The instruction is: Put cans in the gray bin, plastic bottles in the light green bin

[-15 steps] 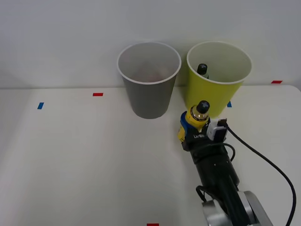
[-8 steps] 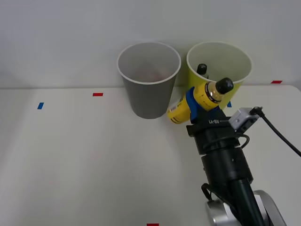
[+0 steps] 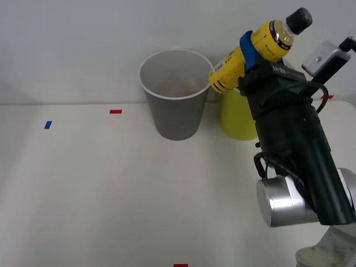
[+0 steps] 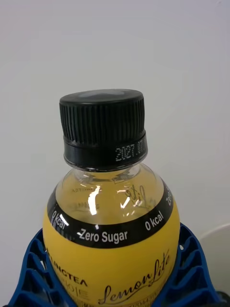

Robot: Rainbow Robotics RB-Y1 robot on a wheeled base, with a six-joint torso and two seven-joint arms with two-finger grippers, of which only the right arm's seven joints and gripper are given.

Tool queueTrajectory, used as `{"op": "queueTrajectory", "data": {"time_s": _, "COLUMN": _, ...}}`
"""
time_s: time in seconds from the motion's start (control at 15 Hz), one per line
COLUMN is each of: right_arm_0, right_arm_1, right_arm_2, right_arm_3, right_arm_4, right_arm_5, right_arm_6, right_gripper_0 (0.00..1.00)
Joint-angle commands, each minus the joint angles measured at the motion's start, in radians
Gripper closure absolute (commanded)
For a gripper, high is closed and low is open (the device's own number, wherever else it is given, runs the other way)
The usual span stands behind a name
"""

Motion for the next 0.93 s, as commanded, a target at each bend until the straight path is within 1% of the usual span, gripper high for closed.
{"op": "queueTrajectory", "data": {"time_s": 0.07, "right_arm_0": -0.194, "right_arm_1": 0.005, "right_arm_2": -0.091, "right_arm_3": 0.018, "right_arm_4": -0.016, "right_arm_5": 0.204, "right_arm_6": -0.011, "right_gripper_0": 1.00}}
{"op": "queueTrajectory", "data": {"time_s": 0.27, "right_arm_0": -0.345, "right_arm_1": 0.005, "right_arm_2": -0.182, "right_arm_3": 0.201, "right_arm_4": -0.024, "right_arm_5": 0.176, "right_arm_6": -0.009, "right_gripper_0": 1.00}}
{"op": "queueTrajectory", "data": {"time_s": 0.4, "right_arm_0": -0.430, "right_arm_1": -0.007, "right_arm_2": -0.234, "right_arm_3": 0.302, "right_arm_4": -0.024, "right_arm_5": 0.175, "right_arm_6": -0.001, "right_gripper_0": 1.00}}
{"op": "queueTrajectory", "data": {"time_s": 0.47, "right_arm_0": -0.473, "right_arm_1": -0.026, "right_arm_2": -0.265, "right_arm_3": 0.357, "right_arm_4": -0.021, "right_arm_5": 0.175, "right_arm_6": 0.005, "right_gripper_0": 1.00}}
{"op": "queueTrajectory", "data": {"time_s": 0.67, "right_arm_0": -0.520, "right_arm_1": -0.093, "right_arm_2": -0.303, "right_arm_3": 0.453, "right_arm_4": -0.023, "right_arm_5": 0.163, "right_arm_6": 0.023, "right_gripper_0": 1.00}}
{"op": "queueTrajectory", "data": {"time_s": 0.8, "right_arm_0": -0.519, "right_arm_1": -0.112, "right_arm_2": -0.308, "right_arm_3": 0.472, "right_arm_4": -0.021, "right_arm_5": 0.163, "right_arm_6": 0.040, "right_gripper_0": 1.00}}
{"op": "queueTrajectory", "data": {"time_s": 0.93, "right_arm_0": -0.519, "right_arm_1": -0.127, "right_arm_2": -0.306, "right_arm_3": 0.509, "right_arm_4": 0.005, "right_arm_5": 0.163, "right_arm_6": 0.060, "right_gripper_0": 1.00}}
